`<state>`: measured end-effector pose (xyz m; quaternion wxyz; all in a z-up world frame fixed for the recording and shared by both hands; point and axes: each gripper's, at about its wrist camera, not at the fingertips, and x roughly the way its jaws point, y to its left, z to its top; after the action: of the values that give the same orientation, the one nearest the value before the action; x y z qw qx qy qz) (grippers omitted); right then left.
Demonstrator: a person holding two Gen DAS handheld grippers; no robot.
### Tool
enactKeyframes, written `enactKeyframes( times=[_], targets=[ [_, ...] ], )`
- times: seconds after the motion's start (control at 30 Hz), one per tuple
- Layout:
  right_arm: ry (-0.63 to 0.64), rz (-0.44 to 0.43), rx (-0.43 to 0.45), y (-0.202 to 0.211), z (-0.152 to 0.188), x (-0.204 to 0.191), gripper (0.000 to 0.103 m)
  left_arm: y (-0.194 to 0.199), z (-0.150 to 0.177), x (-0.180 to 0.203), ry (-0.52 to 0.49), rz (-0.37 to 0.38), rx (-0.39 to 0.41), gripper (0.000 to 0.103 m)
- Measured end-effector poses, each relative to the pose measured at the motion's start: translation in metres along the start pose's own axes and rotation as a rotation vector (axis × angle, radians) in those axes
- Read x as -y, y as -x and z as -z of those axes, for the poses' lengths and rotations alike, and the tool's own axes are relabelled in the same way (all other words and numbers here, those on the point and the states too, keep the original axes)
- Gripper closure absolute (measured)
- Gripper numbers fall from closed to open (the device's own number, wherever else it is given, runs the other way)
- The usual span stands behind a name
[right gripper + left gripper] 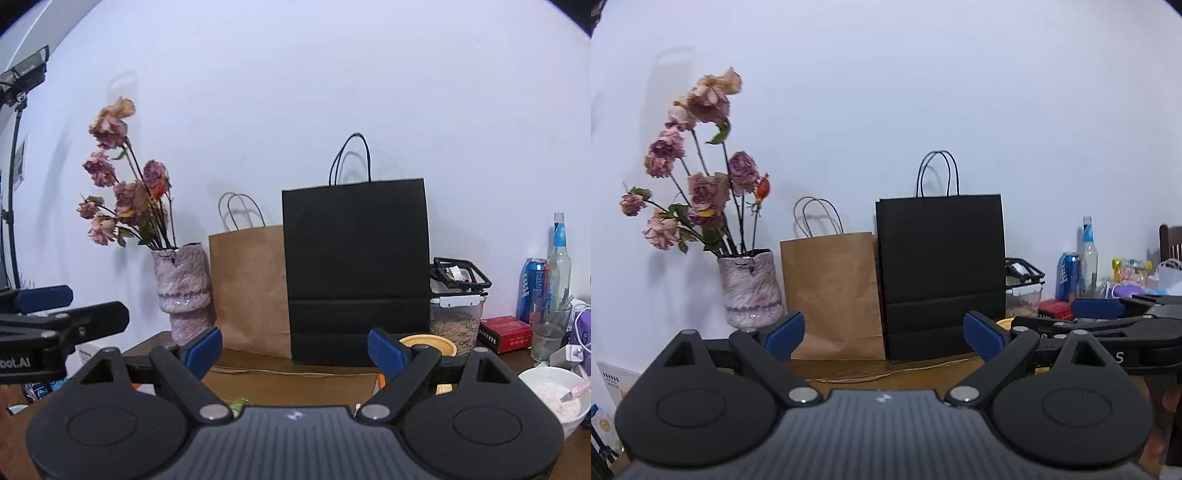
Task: Organize rigid objects
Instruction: 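Lift both tools out of the box and move back toward the table items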
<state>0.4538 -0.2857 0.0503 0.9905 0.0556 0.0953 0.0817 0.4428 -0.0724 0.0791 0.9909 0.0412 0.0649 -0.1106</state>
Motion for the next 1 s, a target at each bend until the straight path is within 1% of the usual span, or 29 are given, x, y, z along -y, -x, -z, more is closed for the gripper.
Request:
enactKeyframes(
  times=[0.1, 0.17, 0.27, 0.33, 0.57, 0.6, 0.63, 0.7, 0.87, 0.93, 1.0],
  targets=[
    [0.02, -0.003, 0.004, 0.025, 0.003, -0.009, 0.017, 0.026, 0.002, -0.002, 0.024, -0.008, 0.012, 0.007],
    [0.048, 0.015, -0.011, 0.046, 0.008, -0.015, 0.017, 0.047, 0.003, -0.004, 0.028, -0.013, 0.016, 0.007],
    [0.066, 0.012, -0.032, 0.078, 0.018, -0.02, 0.017, 0.083, 0.01, -0.003, 0.012, -0.031, 0.034, 0.007],
    [0.064, 0.016, -0.025, 0.104, 0.025, -0.021, 0.017, 0.109, 0.017, -0.004, 0.028, -0.041, 0.032, 0.007],
    [0.047, 0.011, -0.016, 0.205, 0.057, -0.027, 0.014, 0.212, 0.056, -0.008, 0.109, -0.045, 0.034, 0.007],
    [0.043, 0.012, -0.016, 0.218, 0.062, -0.029, 0.012, 0.23, 0.061, -0.008, 0.123, -0.038, 0.038, 0.007],
    [0.042, 0.013, -0.023, 0.231, 0.067, -0.031, 0.01, 0.245, 0.066, -0.008, 0.128, -0.038, 0.044, 0.006],
    [0.033, 0.009, -0.008, 0.261, 0.078, -0.036, 0.009, 0.272, 0.077, -0.007, 0.125, -0.051, 0.057, 0.005],
    [0.04, -0.01, -0.024, 0.32, 0.108, -0.053, 0.008, 0.329, 0.098, -0.006, 0.122, -0.05, 0.027, 0.004],
    [0.018, -0.014, -0.027, 0.345, 0.122, -0.058, 0.005, 0.35, 0.107, -0.007, 0.147, -0.048, 0.02, 0.003],
    [0.001, -0.034, -0.043, 0.365, 0.133, -0.062, 0.003, 0.371, 0.116, -0.003, 0.14, -0.037, 0.016, 0.003]
  ],
)
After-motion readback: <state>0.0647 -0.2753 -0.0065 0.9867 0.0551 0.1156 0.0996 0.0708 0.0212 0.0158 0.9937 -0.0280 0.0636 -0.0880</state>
